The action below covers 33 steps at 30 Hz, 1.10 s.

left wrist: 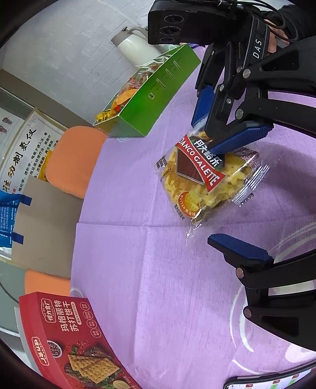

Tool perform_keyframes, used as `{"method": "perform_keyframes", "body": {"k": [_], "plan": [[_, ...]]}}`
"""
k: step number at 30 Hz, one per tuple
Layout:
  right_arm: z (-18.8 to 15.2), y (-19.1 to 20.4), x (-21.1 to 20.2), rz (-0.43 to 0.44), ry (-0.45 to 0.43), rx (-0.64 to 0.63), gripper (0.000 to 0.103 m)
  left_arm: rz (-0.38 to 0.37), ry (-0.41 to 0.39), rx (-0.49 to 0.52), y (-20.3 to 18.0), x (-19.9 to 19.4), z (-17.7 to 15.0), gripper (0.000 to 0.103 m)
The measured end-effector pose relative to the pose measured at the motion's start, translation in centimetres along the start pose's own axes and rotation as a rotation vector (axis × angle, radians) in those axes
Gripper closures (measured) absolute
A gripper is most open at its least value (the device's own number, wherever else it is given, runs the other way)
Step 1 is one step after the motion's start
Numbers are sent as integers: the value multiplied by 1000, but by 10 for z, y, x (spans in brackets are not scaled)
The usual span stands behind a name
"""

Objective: Organize snacks
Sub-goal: 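Carry the cracker bag over the green box and open the right tool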

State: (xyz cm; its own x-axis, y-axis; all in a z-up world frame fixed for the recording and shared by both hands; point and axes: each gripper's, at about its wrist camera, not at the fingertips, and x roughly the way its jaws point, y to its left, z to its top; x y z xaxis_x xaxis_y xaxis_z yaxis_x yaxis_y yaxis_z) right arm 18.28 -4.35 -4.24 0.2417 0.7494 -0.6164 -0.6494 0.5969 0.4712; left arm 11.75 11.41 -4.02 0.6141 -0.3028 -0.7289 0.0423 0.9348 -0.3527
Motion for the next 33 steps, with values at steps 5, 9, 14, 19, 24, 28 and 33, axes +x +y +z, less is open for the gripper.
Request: {"method": "perform_keyframes", "body": {"k": [5,9,14,19,24,28,33], "plan": [[-4,12,-7,-46,-14,-44,79,-42,6,19,-8,4,-1,53],[-8,6,-29,-55,-69,-26,82,-16,-20,50,-23,-1,1,60],[-5,-8,-72,-104,-177,2,82,-76,-44,78,-46,-10,17,62],[-2,-33,-121,-169,-293,43,82,-120,-83,174,-98,-14,41,62],[-1,-70,-167,-261,-391,108,82,-194,-104,262,-156,-6,73,63],[-2,-102,-197,-329,-444,169,82,-254,-102,335,-207,13,94,63],[-2,-136,-212,-398,-467,225,82,-309,-87,397,-255,42,110,64]]}}
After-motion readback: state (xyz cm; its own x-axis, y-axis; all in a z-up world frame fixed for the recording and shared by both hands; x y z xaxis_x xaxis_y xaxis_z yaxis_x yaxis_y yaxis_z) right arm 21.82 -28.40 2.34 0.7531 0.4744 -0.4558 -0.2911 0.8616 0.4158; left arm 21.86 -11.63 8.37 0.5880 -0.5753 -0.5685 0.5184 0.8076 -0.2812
